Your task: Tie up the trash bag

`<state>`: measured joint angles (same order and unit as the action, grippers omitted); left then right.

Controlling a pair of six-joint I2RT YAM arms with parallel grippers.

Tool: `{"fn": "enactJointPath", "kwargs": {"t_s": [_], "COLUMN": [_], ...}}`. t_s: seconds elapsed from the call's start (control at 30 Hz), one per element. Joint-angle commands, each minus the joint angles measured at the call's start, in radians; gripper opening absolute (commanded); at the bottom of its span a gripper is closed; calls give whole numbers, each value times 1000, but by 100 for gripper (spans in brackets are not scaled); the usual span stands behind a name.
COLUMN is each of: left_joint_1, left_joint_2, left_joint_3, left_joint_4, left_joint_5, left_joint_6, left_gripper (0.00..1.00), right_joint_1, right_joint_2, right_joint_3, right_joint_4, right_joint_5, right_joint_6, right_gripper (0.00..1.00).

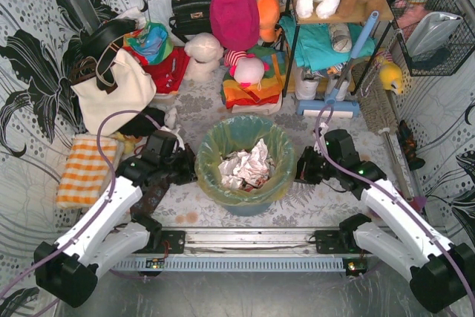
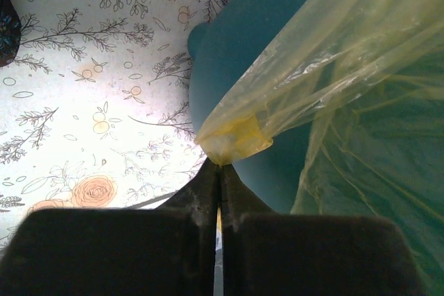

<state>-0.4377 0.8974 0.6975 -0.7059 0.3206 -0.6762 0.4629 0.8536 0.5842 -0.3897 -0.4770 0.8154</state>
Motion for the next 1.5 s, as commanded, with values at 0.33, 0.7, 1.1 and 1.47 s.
{"fn": "enactJointPath", "kwargs": {"t_s": [0.33,0.7,1.1,1.47], "left_joint_1": [-4,-4,-4,-4], "left_joint_2": [-88,-98,-83,-72], "left_joint_3": [200,328,498,612], "left_joint_4": [-184,-266,-344,-322], "left_joint_5": [-1,24,36,79], "left_joint_6": [12,17,30,9], "left_gripper": [5,2,0,0], "right_joint_1": [6,6,6,6], "right_joint_2": [-40,-5,36,54], "right_joint_3": [323,520,707,764], "right_joint_4": [-342,-496,-562,-439], "right_joint_5": [105,141,157,71], "right_joint_6": [-127,-169,-182,-143], "right_gripper": [0,0,0,0]}}
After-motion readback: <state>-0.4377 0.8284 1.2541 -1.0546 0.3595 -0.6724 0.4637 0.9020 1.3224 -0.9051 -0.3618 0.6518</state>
